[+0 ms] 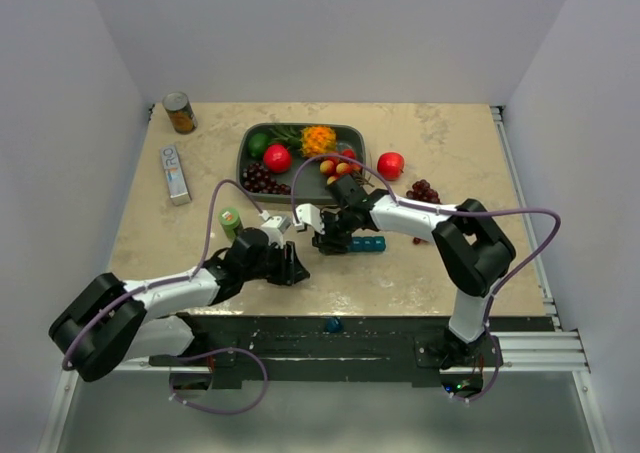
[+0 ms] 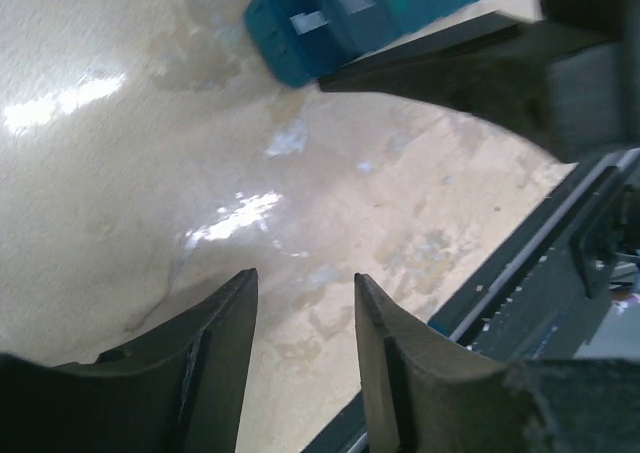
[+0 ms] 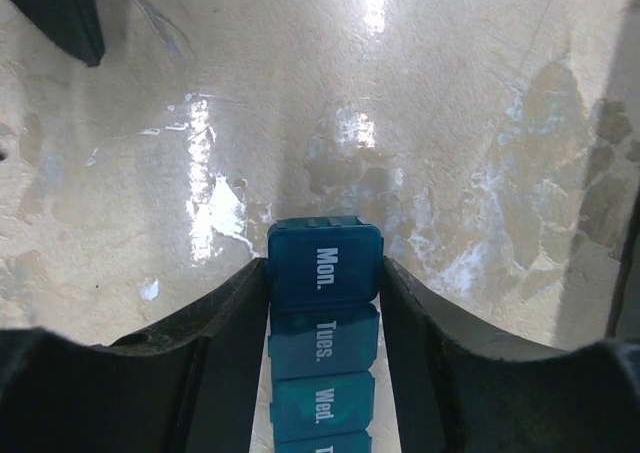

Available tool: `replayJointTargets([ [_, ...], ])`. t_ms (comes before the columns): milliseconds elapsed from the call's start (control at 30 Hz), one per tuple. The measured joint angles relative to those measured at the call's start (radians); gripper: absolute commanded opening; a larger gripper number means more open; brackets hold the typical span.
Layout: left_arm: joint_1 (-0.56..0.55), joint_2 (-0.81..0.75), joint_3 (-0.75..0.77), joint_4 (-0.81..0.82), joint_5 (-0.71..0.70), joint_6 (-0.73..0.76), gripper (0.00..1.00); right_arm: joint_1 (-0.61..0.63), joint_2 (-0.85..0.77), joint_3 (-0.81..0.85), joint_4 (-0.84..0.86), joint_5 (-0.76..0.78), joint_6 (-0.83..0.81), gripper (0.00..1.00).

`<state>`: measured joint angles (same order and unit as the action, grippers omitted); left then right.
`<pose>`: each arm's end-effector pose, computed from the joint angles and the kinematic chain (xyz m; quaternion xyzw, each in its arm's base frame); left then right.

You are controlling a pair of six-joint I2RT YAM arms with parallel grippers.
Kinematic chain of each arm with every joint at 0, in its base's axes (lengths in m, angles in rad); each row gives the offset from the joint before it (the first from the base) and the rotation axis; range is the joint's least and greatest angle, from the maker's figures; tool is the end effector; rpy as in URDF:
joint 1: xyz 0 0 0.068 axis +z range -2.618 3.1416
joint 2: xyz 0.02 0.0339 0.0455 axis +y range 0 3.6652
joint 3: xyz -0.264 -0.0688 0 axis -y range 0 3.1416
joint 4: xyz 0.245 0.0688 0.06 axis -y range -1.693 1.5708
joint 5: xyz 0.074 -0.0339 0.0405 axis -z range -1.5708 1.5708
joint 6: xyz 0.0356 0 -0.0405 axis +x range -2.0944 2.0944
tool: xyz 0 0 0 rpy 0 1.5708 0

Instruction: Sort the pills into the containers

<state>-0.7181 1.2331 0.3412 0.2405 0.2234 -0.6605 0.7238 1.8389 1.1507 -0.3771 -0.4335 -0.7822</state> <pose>0.1601 -0.1504 0.1437 0.0751 0.8888 -0.3575 0.2767 0.2664 0.2554 0.1658 -0.6859 0.6532 0.2010 0.2502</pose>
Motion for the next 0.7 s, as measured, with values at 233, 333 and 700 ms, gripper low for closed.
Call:
replayJointTargets([
  [233,-0.010,-0.120,0.006,-0.011,0.028,0.023,0.53,0.002,-0.050,-0.002,-0.002,-0.001,-0.019,0.70],
  [333,-0.010,-0.140,0.006,-0.012,0.040,0.025,0.54,-0.002,-0.077,-0.005,-0.005,-0.006,-0.025,0.73],
  [700,-0.011,-0.174,0.005,-0.024,0.057,0.025,0.54,-0.040,-0.124,-0.014,-0.014,-0.040,-0.033,0.73],
])
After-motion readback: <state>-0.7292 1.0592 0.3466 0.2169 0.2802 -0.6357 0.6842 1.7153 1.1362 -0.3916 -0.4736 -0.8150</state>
